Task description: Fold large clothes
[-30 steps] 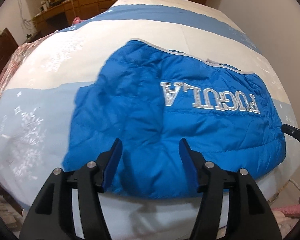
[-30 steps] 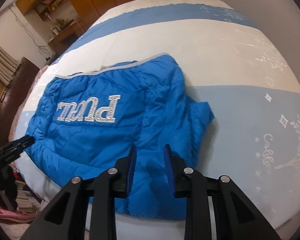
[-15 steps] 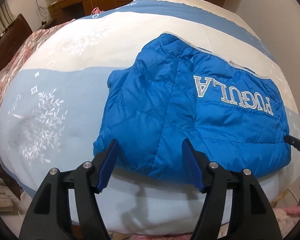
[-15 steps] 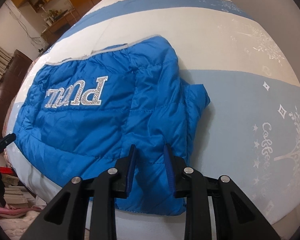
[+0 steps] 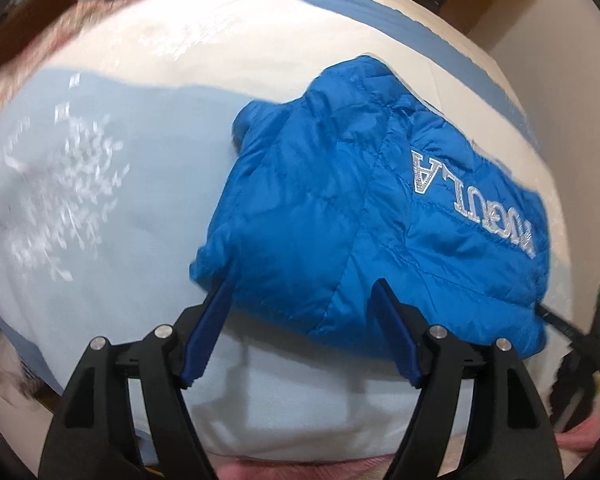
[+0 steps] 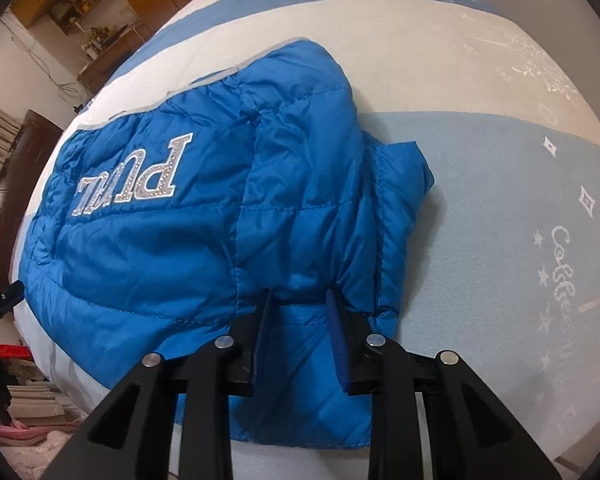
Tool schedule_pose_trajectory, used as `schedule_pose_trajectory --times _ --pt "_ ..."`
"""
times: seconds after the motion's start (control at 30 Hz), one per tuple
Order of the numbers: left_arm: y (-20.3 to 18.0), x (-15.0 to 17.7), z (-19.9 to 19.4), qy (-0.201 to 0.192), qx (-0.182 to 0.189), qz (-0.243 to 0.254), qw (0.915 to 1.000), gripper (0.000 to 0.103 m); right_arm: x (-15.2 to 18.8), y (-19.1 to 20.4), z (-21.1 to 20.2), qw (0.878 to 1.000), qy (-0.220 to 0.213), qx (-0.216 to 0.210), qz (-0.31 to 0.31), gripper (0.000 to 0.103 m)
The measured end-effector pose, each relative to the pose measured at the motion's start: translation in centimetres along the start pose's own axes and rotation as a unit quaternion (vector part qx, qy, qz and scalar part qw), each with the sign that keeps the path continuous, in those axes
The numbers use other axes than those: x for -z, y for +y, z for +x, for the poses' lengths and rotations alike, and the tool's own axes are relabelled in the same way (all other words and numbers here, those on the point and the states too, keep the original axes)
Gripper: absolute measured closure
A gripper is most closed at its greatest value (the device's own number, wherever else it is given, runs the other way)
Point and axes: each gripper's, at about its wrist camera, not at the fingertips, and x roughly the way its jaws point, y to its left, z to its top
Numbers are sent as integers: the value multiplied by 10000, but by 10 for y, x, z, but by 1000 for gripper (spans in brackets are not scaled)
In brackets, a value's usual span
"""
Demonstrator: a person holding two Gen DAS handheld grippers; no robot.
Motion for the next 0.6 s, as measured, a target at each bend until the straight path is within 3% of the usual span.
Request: schedule_pose_trajectory --times 0.2,0.6 --pt "39 4 5 121 794 -991 9918 31 -1 -7 -3 9998 30 -139 133 77" --pt "57 -17 46 216 1432 -1538 9774 25 -3 -5 -2 9998 101 -118 91 77"
